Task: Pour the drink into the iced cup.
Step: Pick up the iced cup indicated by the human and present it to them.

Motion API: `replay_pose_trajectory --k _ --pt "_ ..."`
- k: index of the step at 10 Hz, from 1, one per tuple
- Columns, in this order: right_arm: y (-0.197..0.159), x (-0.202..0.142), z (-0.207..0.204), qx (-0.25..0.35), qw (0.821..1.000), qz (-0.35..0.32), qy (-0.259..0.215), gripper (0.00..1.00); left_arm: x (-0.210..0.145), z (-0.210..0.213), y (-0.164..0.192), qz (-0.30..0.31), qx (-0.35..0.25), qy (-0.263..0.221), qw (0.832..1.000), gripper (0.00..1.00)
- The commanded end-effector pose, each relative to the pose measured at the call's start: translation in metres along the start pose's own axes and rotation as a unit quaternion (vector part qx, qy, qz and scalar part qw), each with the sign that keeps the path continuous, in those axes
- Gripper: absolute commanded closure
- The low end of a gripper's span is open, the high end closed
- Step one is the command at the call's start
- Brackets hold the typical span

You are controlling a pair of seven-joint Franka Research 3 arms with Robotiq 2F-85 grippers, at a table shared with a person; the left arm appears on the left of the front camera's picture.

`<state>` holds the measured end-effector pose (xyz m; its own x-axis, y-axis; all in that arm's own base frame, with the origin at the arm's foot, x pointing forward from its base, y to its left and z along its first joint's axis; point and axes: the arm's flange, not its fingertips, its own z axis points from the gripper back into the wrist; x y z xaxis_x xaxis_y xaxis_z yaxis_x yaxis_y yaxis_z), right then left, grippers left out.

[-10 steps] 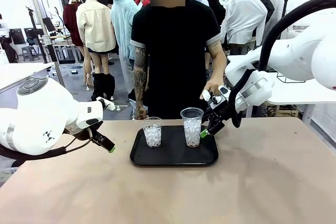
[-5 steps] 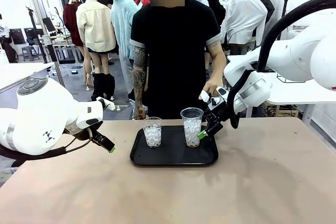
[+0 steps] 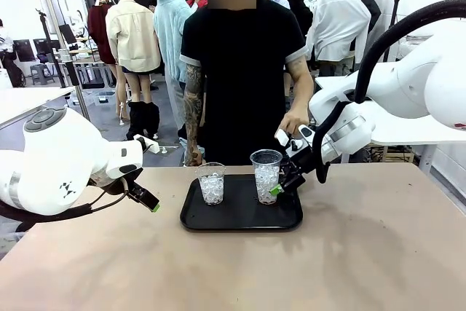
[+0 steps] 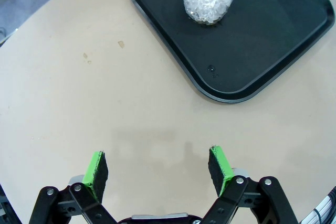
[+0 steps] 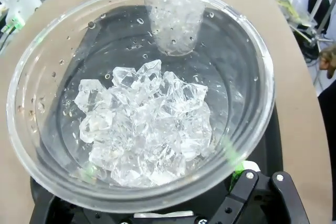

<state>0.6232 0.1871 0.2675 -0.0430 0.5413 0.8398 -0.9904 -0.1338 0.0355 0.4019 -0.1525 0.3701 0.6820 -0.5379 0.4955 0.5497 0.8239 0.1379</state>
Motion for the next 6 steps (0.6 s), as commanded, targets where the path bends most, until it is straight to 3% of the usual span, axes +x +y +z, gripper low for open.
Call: replay_pose_trajectory --k 1,6 --pt "-0.0027 0.0018 -0.008 -0.003 1.0 0.019 -0.018 0.0 -0.0001 0.0009 0.0018 0.002 0.0 -0.001 1.0 0.0" --pt "-0.005 0.0009 -0.0125 -0.001 0.999 0.029 -0.022 0.0 -0.0001 0.0009 0.0018 0.002 0.0 -0.001 1.0 0.0"
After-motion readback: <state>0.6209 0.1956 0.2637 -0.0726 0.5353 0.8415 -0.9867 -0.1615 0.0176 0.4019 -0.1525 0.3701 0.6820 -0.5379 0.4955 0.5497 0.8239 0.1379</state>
